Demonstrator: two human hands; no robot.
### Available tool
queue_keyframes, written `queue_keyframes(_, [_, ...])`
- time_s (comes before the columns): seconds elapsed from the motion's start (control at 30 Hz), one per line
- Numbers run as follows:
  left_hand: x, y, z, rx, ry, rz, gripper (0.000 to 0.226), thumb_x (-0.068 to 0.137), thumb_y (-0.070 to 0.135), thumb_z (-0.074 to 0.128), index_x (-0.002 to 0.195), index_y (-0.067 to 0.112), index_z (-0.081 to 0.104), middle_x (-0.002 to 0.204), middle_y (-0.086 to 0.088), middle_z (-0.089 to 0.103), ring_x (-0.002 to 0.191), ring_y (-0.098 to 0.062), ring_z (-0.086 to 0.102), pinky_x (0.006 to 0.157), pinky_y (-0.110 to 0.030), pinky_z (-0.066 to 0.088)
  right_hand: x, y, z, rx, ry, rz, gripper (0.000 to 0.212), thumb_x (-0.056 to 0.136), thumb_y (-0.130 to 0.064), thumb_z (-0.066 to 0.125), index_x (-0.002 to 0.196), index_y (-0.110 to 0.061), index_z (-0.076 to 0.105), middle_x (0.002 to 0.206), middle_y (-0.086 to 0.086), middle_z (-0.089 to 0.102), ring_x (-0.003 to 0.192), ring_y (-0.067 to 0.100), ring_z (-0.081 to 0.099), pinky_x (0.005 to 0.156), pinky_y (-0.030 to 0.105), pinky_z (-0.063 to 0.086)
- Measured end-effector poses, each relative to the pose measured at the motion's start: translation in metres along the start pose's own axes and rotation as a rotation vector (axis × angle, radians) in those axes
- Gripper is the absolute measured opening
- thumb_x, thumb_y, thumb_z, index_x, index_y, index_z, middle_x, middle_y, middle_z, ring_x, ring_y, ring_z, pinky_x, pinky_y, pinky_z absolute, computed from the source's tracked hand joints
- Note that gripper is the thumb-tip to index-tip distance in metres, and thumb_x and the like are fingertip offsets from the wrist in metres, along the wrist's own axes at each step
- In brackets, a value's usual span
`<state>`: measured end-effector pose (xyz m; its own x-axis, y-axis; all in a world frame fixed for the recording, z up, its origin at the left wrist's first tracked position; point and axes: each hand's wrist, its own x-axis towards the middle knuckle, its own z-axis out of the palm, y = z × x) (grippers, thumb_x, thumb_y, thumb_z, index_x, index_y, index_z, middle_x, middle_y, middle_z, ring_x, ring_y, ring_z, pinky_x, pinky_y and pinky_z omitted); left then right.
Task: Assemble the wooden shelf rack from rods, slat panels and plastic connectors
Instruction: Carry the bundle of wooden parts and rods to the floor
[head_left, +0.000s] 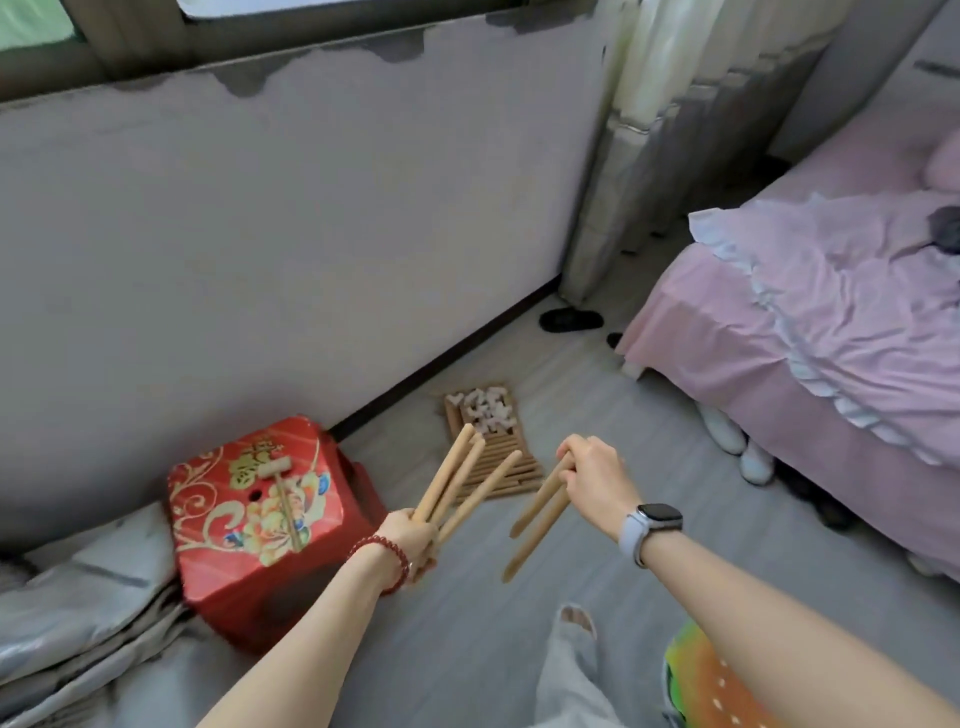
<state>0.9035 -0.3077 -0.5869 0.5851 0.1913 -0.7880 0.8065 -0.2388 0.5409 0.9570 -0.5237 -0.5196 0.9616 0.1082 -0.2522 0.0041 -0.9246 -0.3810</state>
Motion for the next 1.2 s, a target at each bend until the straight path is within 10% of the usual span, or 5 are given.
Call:
queue_keyframes(0.6, [0.414, 0.238, 0.246, -0.343, 0.084, -0.051, 0.027, 0.095, 0.004, 0.04, 0.122, 0.001, 0.047, 0.069, -0.009, 0.053, 0.04, -0.015, 0.055, 0.032, -0.017, 0.042, 0.486, 0.257, 0.088, 0.214, 0.018, 0.198, 0.017, 0.089, 0.001, 0.048, 0.105, 0.003, 0.052, 0.106, 0.015, 0.054, 0.1, 0.032, 0.054, 0.078, 0.03, 0.031])
queue_keyframes(0.9, [0.669, 0.172, 0.363, 0.217, 0.274, 0.18, 0.053, 0.09, 0.008, 0.045, 0.139, 0.002, 0.027, 0.134, -0.029, 0.041, 0.124, -0.041, 0.041, 0.099, -0.04, 0.039, 0.614, 0.376, 0.308, 0.574, 0.242, 0.345, 0.013, 0.078, -0.002, 0.056, 0.082, -0.009, 0.047, 0.098, 0.016, 0.058, 0.086, 0.026, 0.052, 0.075, 0.025, 0.038])
queue_keyframes(1.0, [0.718, 0.148, 0.395, 0.333, 0.384, 0.292, 0.048, 0.083, 0.001, 0.057, 0.128, -0.007, 0.043, 0.12, -0.034, 0.048, 0.117, -0.042, 0.049, 0.093, -0.038, 0.044, 0.621, 0.418, 0.374, 0.653, 0.198, 0.375, 0.017, 0.076, -0.004, 0.055, 0.078, -0.015, 0.043, 0.091, 0.014, 0.057, 0.083, 0.031, 0.06, 0.076, 0.042, 0.052])
queue_keyframes(1.1, [0.749, 0.133, 0.416, 0.461, 0.355, 0.284, 0.061, 0.084, 0.008, 0.057, 0.138, -0.005, 0.031, 0.114, -0.025, 0.053, 0.097, -0.034, 0.059, 0.076, -0.032, 0.046, 0.623, 0.455, 0.42, 0.583, 0.019, 0.368, 0.025, 0.081, 0.003, 0.052, 0.102, -0.009, 0.047, 0.089, 0.008, 0.058, 0.085, 0.03, 0.058, 0.062, 0.022, 0.039])
queue_keyframes(1.2, [0.786, 0.111, 0.437, 0.495, 0.261, 0.243, 0.069, 0.094, 0.007, 0.036, 0.147, 0.008, -0.007, 0.135, -0.019, 0.033, 0.105, -0.032, 0.05, 0.086, -0.037, 0.042, 0.625, 0.486, 0.458, 0.413, -0.187, 0.226, 0.06, 0.087, 0.004, 0.044, 0.144, -0.009, 0.029, 0.131, 0.012, 0.05, 0.117, 0.029, 0.05, 0.085, 0.019, 0.037])
